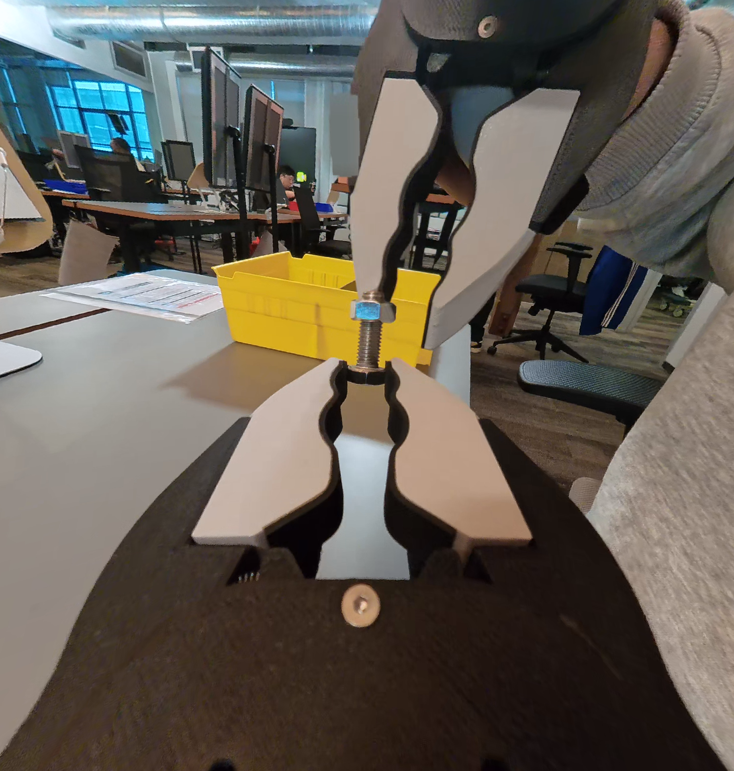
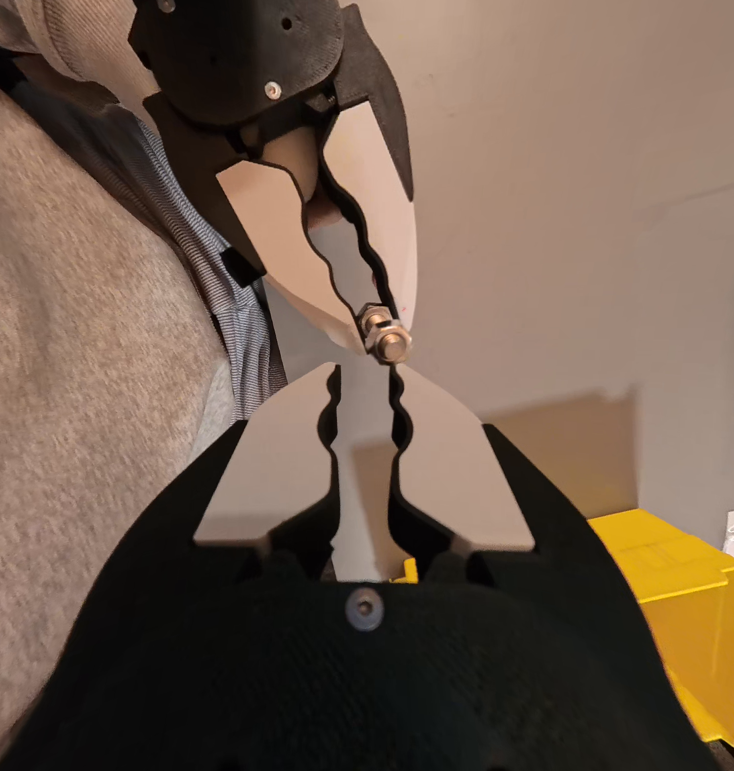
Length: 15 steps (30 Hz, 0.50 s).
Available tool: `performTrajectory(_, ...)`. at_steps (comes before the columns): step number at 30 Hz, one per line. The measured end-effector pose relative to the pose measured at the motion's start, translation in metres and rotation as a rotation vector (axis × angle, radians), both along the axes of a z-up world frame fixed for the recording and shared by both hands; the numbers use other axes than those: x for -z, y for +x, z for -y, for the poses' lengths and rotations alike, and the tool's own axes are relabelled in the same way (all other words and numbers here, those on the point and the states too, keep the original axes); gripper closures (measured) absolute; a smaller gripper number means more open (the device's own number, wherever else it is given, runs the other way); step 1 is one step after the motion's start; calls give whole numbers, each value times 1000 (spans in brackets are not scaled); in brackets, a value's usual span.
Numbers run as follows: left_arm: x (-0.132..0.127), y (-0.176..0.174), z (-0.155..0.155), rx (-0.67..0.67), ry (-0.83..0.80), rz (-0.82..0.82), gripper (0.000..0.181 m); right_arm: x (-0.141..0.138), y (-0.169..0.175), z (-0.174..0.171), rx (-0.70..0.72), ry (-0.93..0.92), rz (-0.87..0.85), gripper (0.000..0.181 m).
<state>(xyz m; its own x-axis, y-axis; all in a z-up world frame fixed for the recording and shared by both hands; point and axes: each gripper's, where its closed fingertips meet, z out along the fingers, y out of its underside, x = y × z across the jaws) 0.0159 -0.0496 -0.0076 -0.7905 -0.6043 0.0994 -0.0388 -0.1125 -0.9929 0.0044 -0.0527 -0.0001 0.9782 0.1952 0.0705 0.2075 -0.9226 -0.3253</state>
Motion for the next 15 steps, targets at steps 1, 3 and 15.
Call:
performTrajectory(1,0,0,1,-1,5,6,163,0,0,-1,-1,5,0,159)
performTrajectory(3,1,-1,2,6,16,10,163,-1,0,-3,-3,15,6,155)
performTrajectory(15,6,3,0,-8,7,-30,163,-5,-17,-16,-91,50,-2,157)
